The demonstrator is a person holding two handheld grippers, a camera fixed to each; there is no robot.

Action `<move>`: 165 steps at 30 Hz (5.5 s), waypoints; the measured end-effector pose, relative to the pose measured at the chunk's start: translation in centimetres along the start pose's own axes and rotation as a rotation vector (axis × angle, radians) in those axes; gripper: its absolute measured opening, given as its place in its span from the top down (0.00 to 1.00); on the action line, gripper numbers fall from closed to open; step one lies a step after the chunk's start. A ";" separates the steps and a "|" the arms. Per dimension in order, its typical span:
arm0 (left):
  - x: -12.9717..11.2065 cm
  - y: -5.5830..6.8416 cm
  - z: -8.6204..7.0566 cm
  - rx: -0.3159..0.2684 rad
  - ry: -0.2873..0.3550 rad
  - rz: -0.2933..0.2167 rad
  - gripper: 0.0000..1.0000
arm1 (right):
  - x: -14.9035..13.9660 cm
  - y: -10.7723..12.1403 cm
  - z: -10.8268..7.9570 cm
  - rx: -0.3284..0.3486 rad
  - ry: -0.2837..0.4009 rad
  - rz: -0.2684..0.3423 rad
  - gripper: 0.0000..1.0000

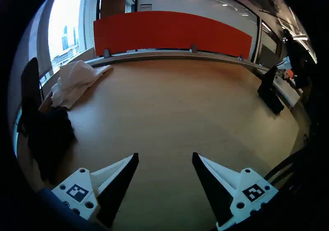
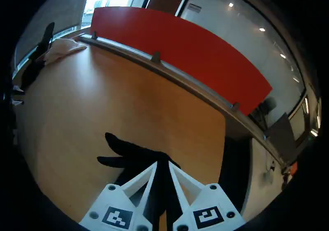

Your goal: Fold towel

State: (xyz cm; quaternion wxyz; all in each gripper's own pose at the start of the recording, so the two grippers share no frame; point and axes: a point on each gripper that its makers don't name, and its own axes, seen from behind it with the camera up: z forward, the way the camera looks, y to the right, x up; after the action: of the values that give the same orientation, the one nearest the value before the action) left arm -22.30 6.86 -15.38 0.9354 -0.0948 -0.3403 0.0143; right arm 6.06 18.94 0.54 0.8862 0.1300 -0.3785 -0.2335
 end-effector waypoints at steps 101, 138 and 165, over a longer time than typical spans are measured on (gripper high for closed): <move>-0.1 -0.3 -0.7 0.018 -0.026 0.043 0.03 | -23.3 -2.4 1.4 -0.022 -0.443 0.160 0.88; 0.3 -0.7 -0.9 0.012 -0.002 0.025 0.03 | -17.1 -4.3 -0.1 -0.061 -0.236 0.555 0.00; 0.9 -1.6 -0.5 0.043 0.016 -0.063 0.03 | -12.1 -4.2 -1.7 -0.193 -0.016 0.641 0.00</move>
State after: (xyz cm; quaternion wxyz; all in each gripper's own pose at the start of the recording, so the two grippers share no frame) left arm -21.40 5.33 -14.89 0.9399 -0.0641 -0.3352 -0.0088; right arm -1.35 21.60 -9.71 0.9197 -0.0822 -0.3834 0.0213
